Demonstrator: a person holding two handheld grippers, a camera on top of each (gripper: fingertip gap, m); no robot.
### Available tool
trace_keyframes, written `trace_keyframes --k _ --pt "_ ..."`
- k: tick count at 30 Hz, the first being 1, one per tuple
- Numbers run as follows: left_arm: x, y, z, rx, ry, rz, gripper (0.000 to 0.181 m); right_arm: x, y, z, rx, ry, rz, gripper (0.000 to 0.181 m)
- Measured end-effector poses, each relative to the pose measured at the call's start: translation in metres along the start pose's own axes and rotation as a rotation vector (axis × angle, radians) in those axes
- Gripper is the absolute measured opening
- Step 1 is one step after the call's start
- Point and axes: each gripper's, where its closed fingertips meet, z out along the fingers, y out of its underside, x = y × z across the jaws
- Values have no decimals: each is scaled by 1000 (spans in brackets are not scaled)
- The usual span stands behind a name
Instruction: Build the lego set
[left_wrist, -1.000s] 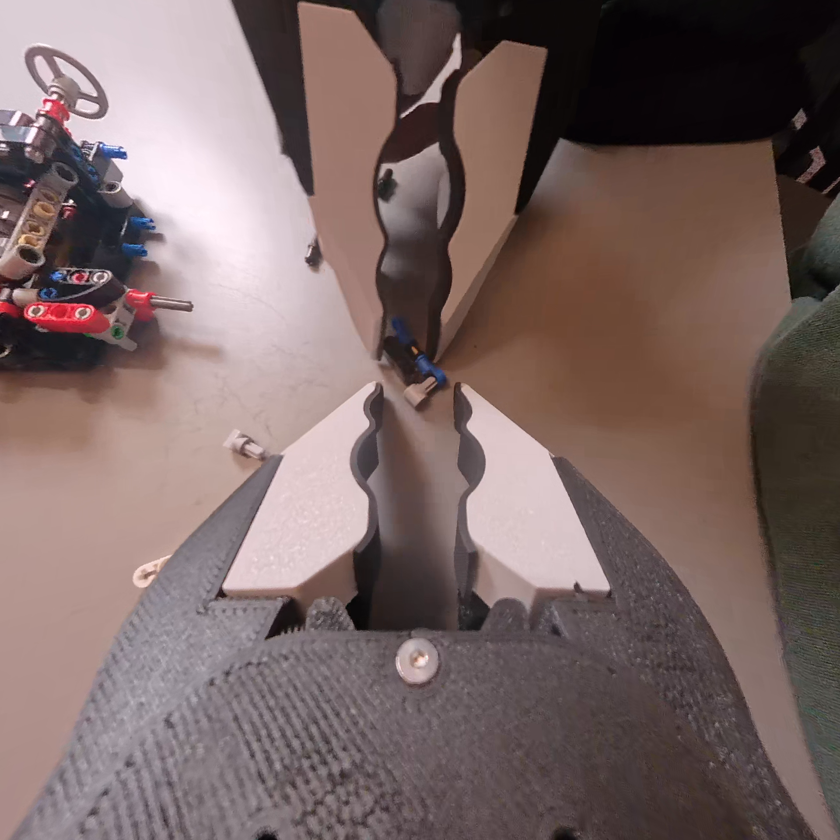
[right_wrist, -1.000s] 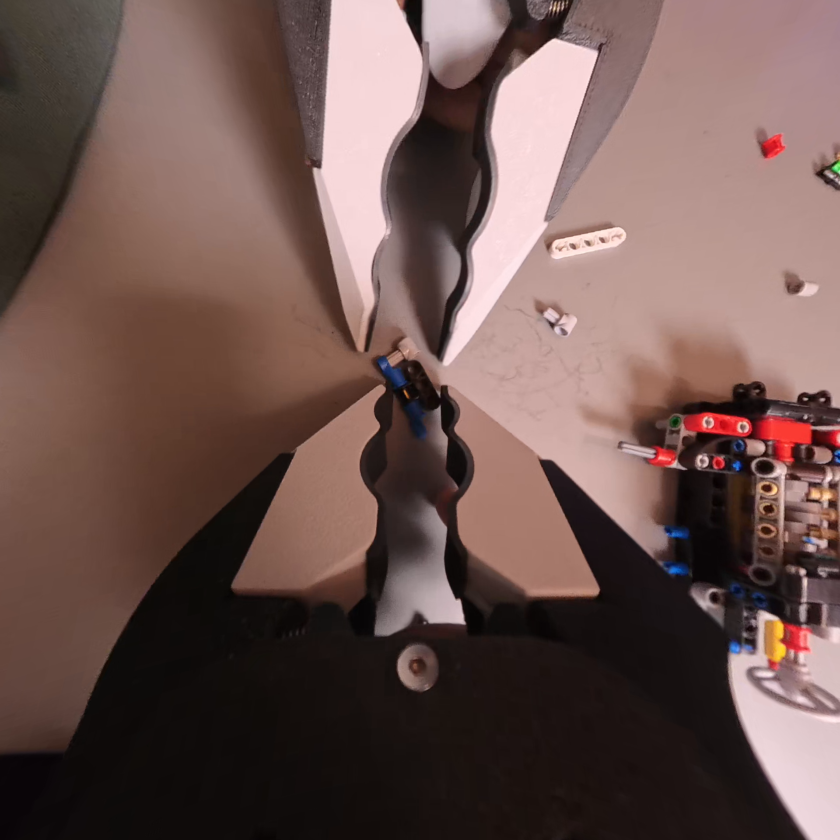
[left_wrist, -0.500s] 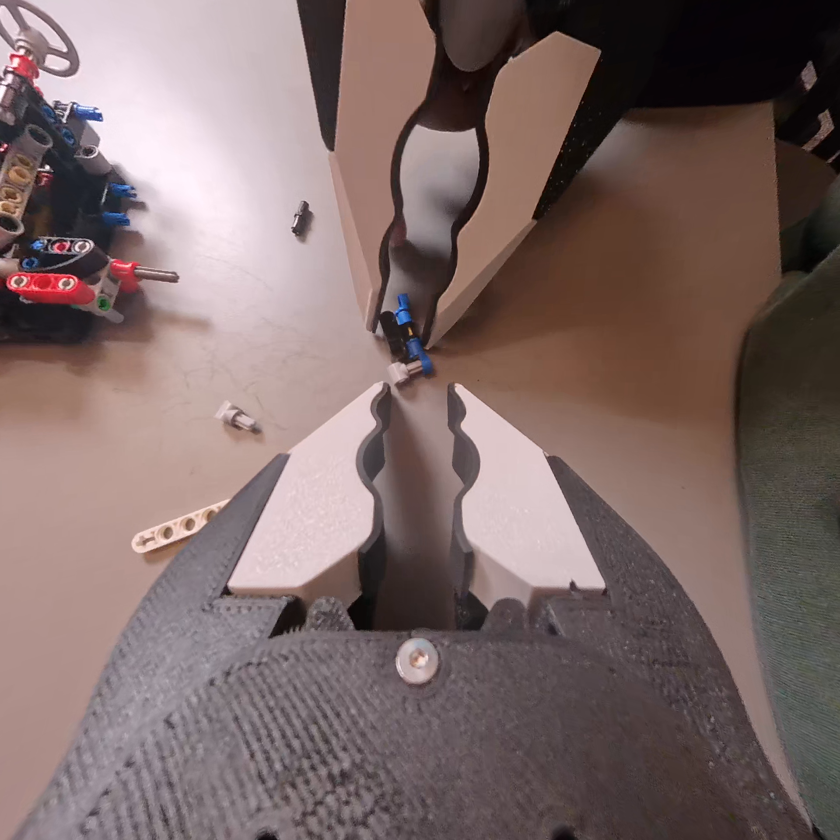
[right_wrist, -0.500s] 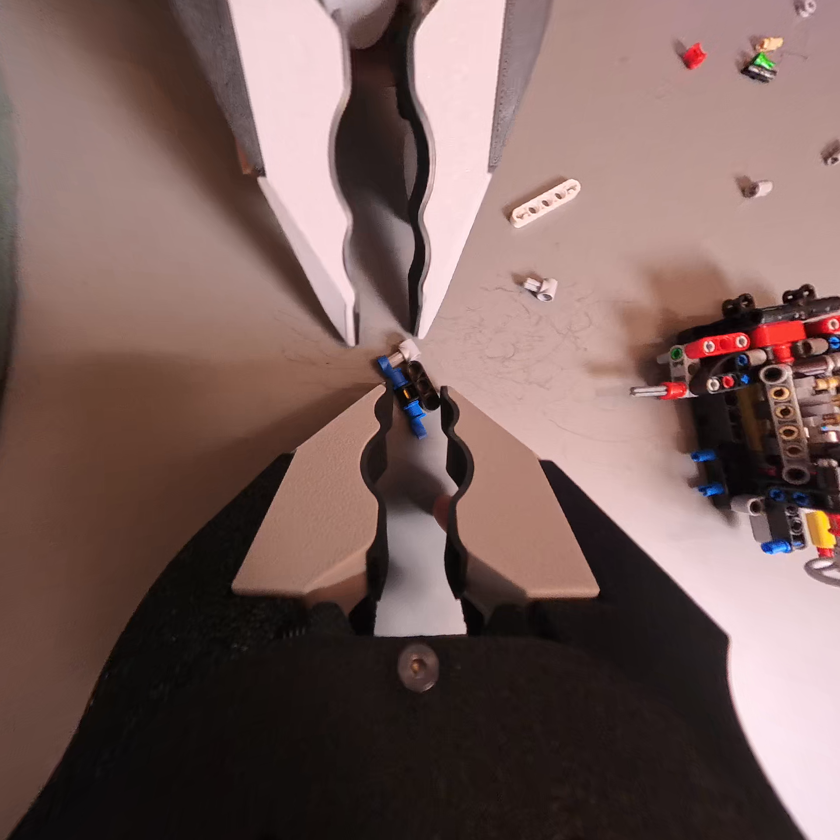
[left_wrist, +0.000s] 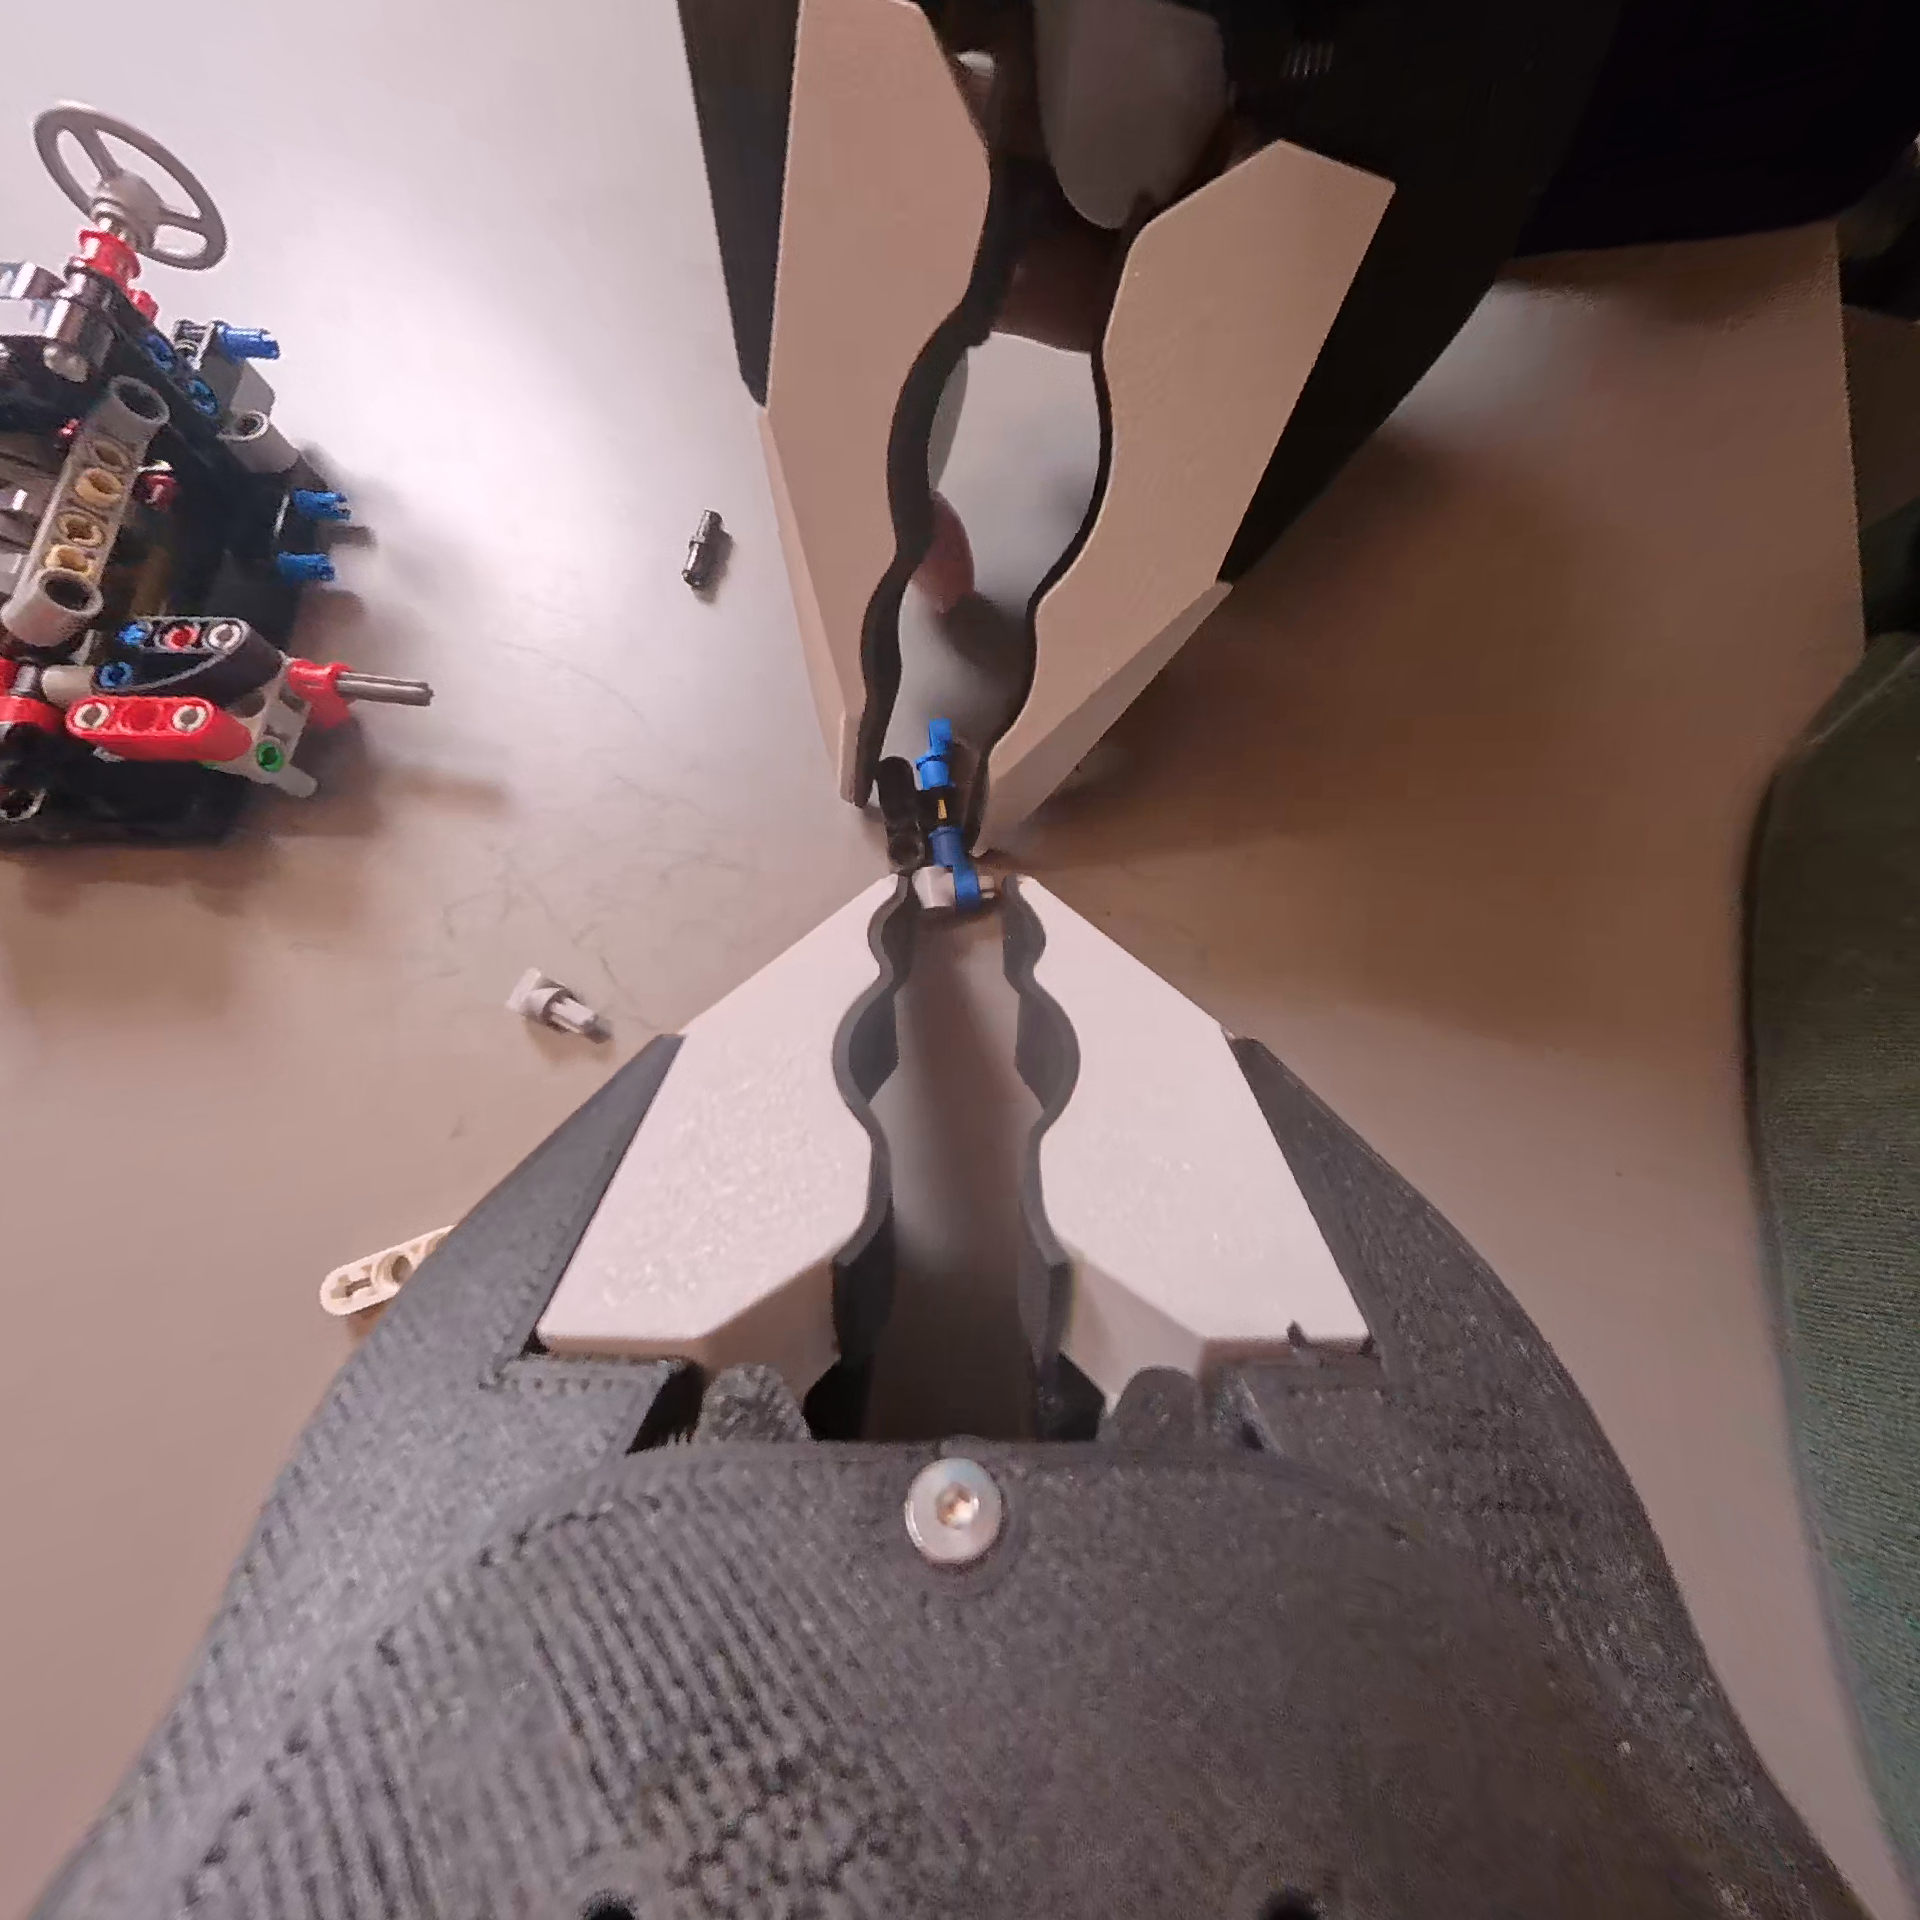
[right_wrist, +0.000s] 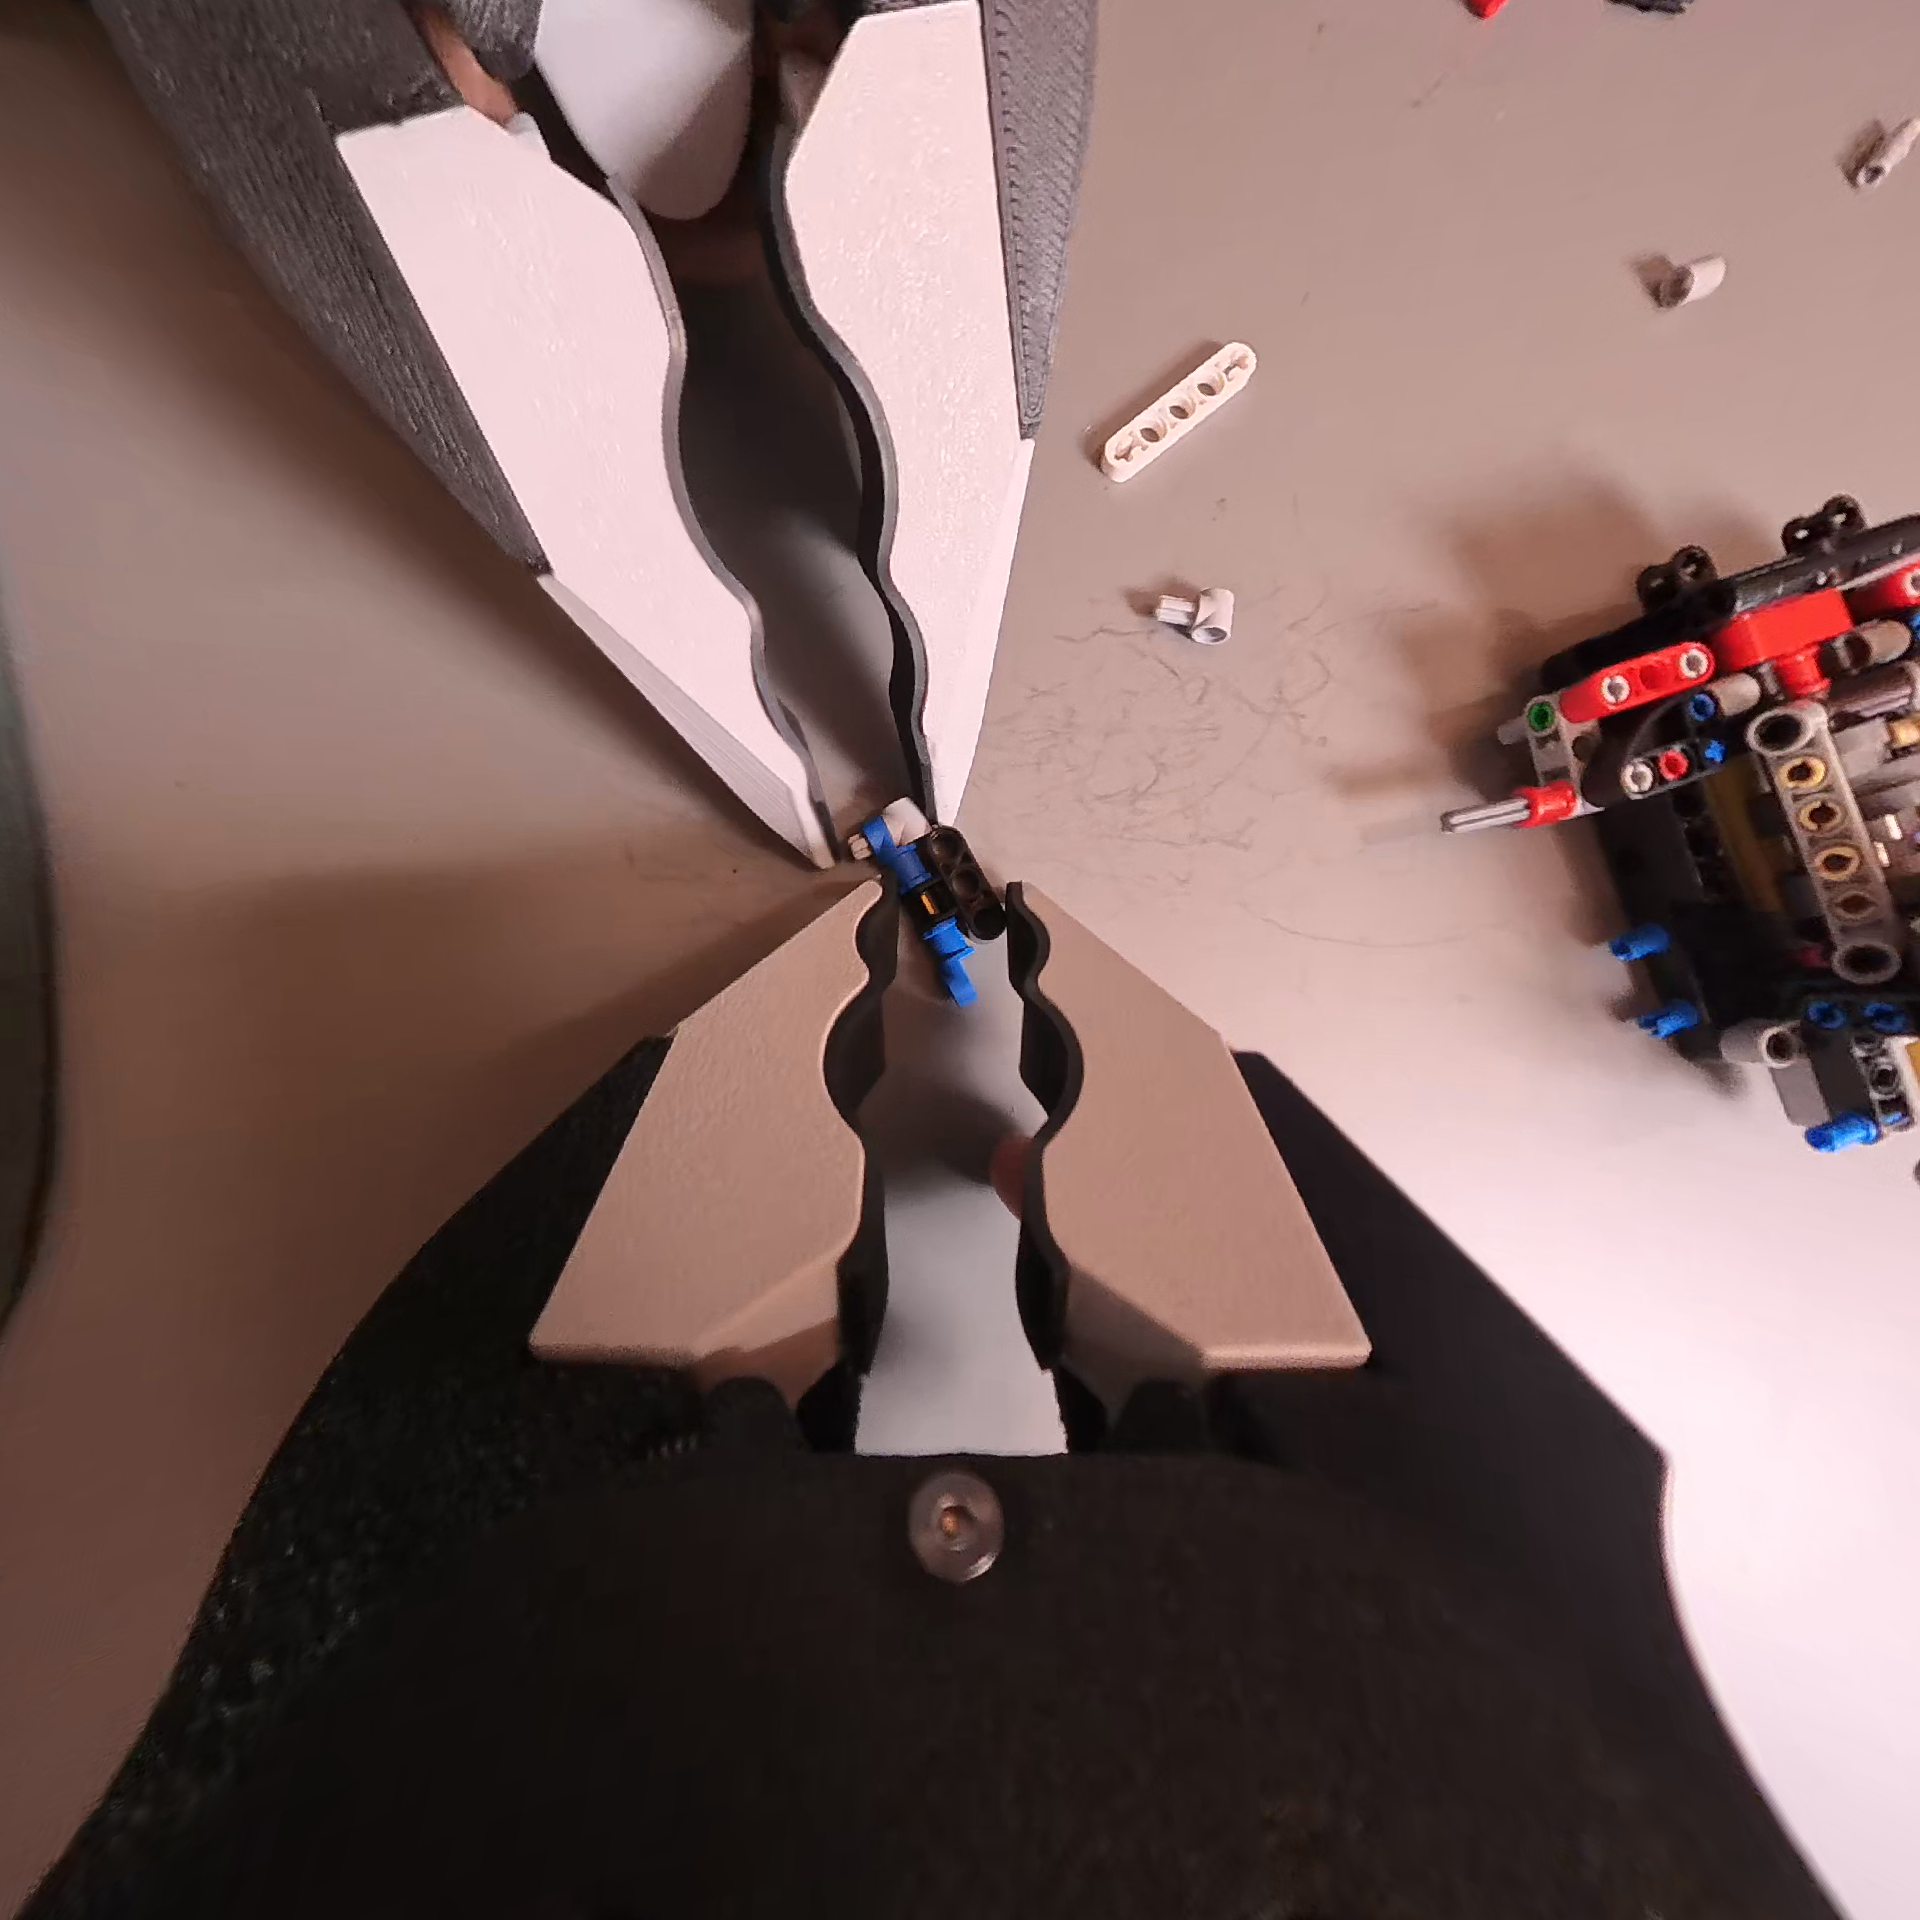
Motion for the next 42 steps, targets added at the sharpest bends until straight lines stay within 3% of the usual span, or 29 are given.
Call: trace_keyframes --k 5,13,25,31,37,42 --pt "-1 0 0 11 13 26 14 0 1 0 -2 36 71 19" --pt "4 0 -2 45 105 221 14 -5 0 0 -7 40 76 22" --pt "4 -1 -5 54 158 159 33 -3 -1 2 -24 51 93 17" --pt "-16 -3 -17 74 82 109 34 -1 -3 3 -25 58 103 18" --pt "-75 10 -35 55 -141 -76 28 0 -5 0 1 42 93 28" --pt "-78 11 -26 17 -146 -120 21 15 -12 -20 94 47 119 31"
